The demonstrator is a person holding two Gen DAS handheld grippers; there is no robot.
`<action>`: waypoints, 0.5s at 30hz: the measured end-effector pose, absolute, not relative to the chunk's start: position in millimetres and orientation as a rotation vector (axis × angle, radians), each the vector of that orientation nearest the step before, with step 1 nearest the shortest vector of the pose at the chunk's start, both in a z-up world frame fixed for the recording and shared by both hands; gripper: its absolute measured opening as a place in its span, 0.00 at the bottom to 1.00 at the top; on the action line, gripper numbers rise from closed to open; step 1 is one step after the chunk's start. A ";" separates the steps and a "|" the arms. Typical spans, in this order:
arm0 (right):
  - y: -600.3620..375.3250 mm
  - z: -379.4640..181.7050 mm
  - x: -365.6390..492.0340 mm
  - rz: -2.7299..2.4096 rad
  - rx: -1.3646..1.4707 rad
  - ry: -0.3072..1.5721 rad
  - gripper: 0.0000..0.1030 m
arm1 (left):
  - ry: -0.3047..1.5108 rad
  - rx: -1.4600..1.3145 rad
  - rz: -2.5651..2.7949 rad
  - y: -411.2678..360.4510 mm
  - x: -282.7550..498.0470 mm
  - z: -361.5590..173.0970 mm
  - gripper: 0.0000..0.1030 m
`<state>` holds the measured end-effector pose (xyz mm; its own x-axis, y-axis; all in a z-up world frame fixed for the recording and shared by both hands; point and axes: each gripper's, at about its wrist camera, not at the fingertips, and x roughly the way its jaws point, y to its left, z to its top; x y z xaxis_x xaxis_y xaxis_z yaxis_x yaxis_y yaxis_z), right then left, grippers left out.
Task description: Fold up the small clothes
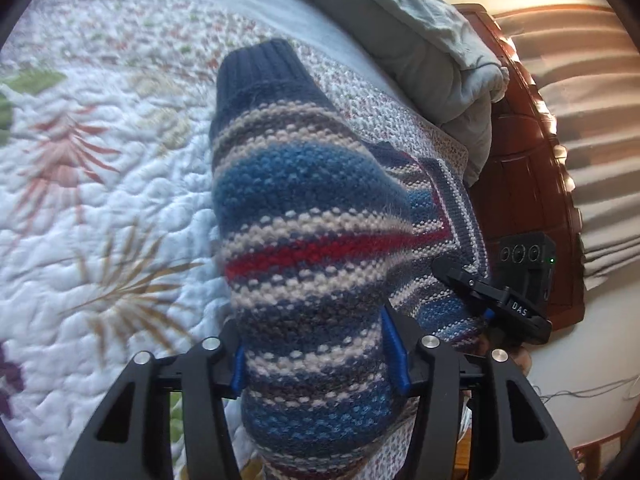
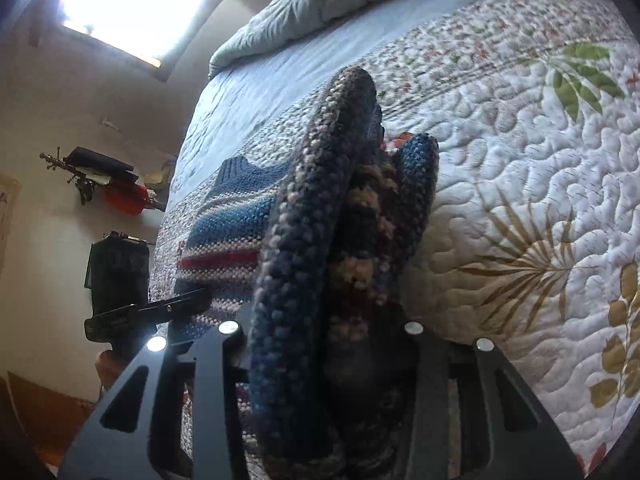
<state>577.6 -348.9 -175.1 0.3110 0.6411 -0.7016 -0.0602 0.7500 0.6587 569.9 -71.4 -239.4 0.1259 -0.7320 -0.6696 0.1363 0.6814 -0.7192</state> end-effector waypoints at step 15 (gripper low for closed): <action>-131.7 -124.4 450.6 0.698 0.510 1.054 0.38 | 1.119 -0.569 -0.562 146.6 395.3 -179.4 0.51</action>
